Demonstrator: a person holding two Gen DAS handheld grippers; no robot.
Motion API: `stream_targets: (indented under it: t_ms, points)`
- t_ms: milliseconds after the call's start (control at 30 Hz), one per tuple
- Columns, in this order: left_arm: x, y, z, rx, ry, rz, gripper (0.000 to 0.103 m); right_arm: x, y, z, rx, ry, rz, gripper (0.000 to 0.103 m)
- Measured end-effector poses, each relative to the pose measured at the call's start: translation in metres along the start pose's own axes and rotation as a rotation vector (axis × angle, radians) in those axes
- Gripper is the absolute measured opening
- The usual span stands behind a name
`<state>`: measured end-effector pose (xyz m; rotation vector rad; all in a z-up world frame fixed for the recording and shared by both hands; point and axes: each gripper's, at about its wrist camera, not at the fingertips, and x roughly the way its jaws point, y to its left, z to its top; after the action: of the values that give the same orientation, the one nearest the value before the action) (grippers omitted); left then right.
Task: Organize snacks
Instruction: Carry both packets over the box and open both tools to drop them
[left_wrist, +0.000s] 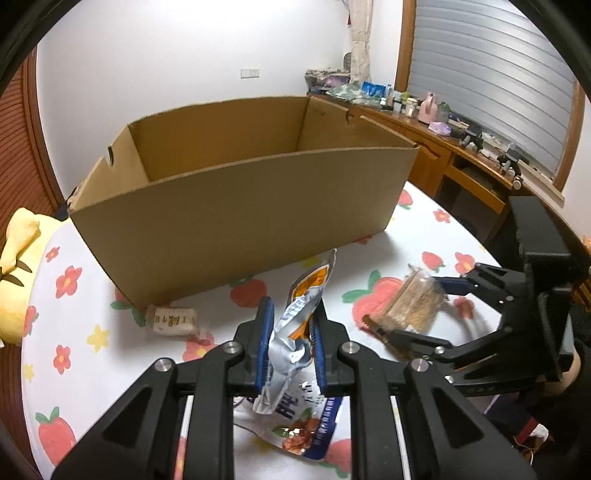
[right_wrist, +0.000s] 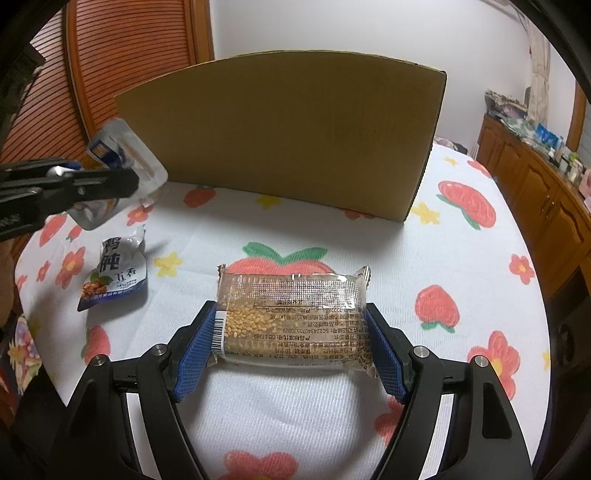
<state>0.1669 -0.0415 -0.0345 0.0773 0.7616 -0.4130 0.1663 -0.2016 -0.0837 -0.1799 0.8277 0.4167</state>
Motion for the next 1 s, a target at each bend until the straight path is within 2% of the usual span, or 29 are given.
stream_targets:
  t_ms: [333,700,867,1000]
  points:
    - [-0.015,-0.007,0.003,0.003,-0.04,0.0,0.017,0.0,0.003,0.0,-0.014,-0.01,-0.008,0.078]
    - [-0.033,-0.004,0.004,-0.004,-0.092,0.002,0.017,-0.014,0.015,-0.001,-0.066,-0.083,-0.061,0.078]
    - [-0.039,-0.001,0.005,-0.01,-0.108,0.005,0.017,-0.021,0.013,0.002,-0.05,-0.098,-0.038,0.078]
    - [-0.043,0.002,0.012,-0.005,-0.125,0.007,0.017,-0.038,0.013,0.014,-0.051,-0.142,-0.021,0.078]
